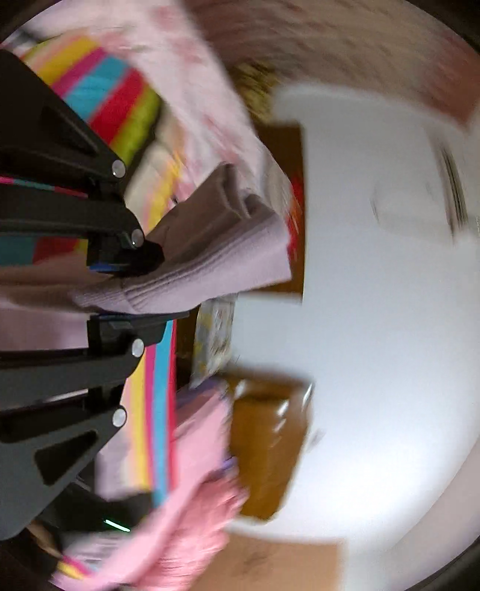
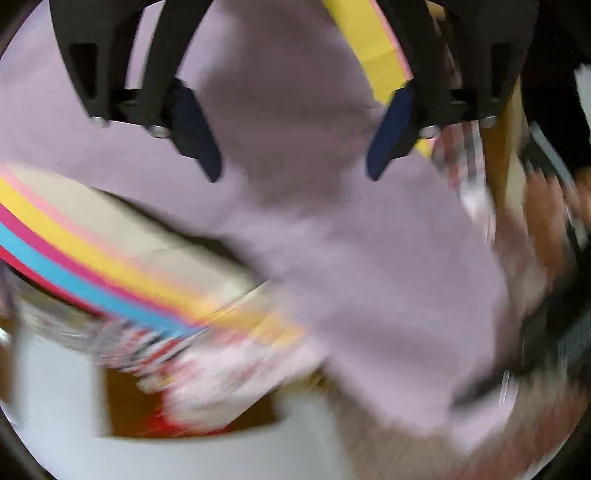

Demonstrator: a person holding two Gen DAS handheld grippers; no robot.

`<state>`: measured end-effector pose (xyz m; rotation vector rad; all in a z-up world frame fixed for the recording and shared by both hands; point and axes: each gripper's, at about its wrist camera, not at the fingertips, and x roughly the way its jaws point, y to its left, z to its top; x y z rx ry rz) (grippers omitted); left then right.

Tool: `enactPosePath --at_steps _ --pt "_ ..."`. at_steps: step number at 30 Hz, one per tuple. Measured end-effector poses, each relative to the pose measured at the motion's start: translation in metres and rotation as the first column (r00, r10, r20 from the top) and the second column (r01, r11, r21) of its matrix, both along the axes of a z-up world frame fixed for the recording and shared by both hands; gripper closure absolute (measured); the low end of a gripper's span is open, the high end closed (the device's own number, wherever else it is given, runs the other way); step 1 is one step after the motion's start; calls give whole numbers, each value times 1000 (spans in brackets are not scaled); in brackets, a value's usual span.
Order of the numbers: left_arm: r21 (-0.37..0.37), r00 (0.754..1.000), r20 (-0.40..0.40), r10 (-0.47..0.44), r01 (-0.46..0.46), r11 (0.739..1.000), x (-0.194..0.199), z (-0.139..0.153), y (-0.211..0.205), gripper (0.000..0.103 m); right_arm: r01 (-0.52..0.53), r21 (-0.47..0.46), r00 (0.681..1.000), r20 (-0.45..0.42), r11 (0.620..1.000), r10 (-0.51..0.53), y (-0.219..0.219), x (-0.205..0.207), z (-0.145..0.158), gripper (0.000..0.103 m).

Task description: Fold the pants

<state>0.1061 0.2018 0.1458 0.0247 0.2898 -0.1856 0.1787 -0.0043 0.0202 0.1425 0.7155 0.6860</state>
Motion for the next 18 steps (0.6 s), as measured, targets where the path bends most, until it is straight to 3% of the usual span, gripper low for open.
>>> enactPosePath --at_steps 3,5,6,9,10,11,12,13,14,15,16,18 --pt "124 987 -59 -148 155 980 1 -30 -91 88 210 25 977 39 977 -211 -95 -29 11 19" --pt "171 957 -163 -242 269 948 6 -69 -142 87 326 32 943 55 945 -328 -146 -50 15 19" --pt "190 931 -234 -282 328 925 9 -95 -167 86 380 45 923 55 924 -382 -171 -63 16 19" --pt "218 822 -442 -358 486 847 15 -161 -218 77 481 55 875 29 875 -483 -216 -89 10 18" --pt "226 811 -466 -354 496 838 12 -173 -226 72 491 55 870 19 869 -493 -221 -95 8 18" --pt "219 820 -446 -359 489 845 8 -172 -224 71 495 60 868 1 867 -496 -227 -99 3 18" --pt "152 811 -432 -394 496 855 3 -163 -216 61 493 70 870 -18 867 -493 -230 -102 -3 18" --pt "62 803 -402 -440 503 862 -1 -150 -200 40 479 85 878 -44 873 -477 -229 -103 -11 18" --pt "-3 816 -347 -462 492 871 -5 -138 -181 27 468 92 884 -60 879 -464 -229 -102 -16 18" --pt "-59 845 -268 -462 464 884 -12 -123 -156 8 450 99 892 -81 887 -444 -231 -103 -23 18" --pt "-107 873 -201 -444 431 896 -22 -113 -131 3 419 102 906 -114 902 -408 -220 -97 -32 18" --pt "-159 915 -172 -366 341 927 -27 -105 -87 3 354 111 928 -168 929 -333 -200 -93 -43 18"
